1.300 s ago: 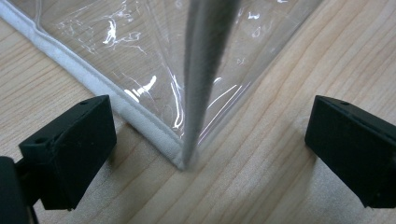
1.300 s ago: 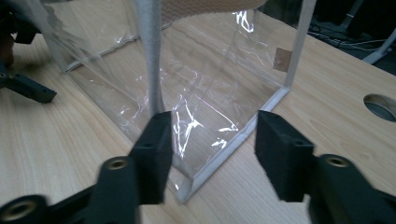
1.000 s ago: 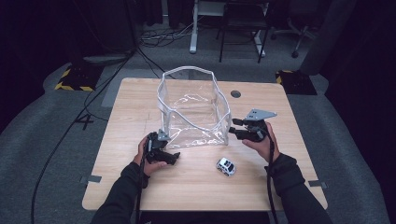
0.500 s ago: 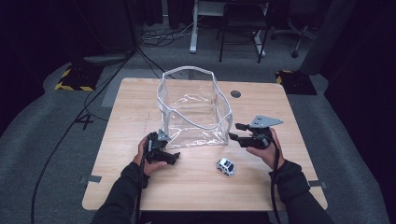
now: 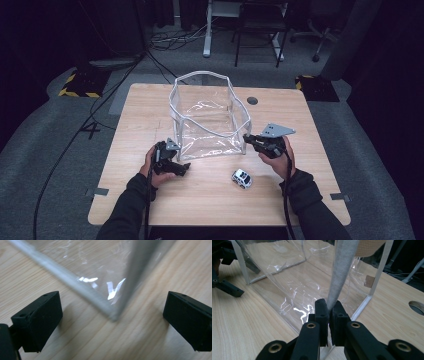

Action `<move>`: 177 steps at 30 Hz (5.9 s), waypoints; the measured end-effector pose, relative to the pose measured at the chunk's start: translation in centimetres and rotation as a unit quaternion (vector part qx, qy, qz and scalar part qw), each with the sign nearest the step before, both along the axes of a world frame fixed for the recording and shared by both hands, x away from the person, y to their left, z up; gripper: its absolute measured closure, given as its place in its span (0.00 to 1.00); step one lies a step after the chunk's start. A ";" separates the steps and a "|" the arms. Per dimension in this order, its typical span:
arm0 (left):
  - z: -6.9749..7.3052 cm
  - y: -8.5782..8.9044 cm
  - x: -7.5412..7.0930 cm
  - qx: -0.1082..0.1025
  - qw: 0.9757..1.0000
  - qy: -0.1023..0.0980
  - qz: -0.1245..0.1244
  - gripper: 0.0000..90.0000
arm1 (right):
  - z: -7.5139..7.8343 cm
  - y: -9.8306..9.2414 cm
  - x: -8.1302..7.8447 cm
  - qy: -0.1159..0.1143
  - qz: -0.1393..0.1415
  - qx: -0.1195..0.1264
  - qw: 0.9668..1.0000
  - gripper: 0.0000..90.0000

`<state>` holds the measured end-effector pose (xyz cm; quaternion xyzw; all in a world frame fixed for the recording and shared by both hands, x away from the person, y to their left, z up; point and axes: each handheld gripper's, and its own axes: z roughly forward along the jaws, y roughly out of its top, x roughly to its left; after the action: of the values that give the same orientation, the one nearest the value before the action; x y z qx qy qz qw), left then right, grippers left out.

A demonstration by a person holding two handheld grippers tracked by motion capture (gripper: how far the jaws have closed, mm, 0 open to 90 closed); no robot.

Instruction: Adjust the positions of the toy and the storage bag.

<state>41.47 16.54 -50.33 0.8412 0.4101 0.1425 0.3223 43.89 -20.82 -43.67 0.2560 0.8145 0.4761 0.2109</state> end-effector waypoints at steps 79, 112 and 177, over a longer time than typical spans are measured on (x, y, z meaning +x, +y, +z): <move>0.0 4.2 -6.0 0.005 0.999 0.004 -0.049 0.01 | -6.7 -3.8 -9.0 0.107 0.076 -0.081 0.988 0.23; 0.0 4.2 -5.9 0.007 0.999 0.005 -0.048 0.01 | -6.7 2.2 -7.7 0.111 0.085 -0.087 0.986 0.25; 0.0 4.1 -5.9 0.006 0.999 0.005 -0.049 0.01 | -5.5 -9.4 -8.9 0.072 -0.035 -0.065 0.995 0.54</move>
<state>35.61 20.69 -50.33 0.8628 0.3697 0.1246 0.3214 34.94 -30.24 -49.13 0.3039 0.8473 0.3947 0.1844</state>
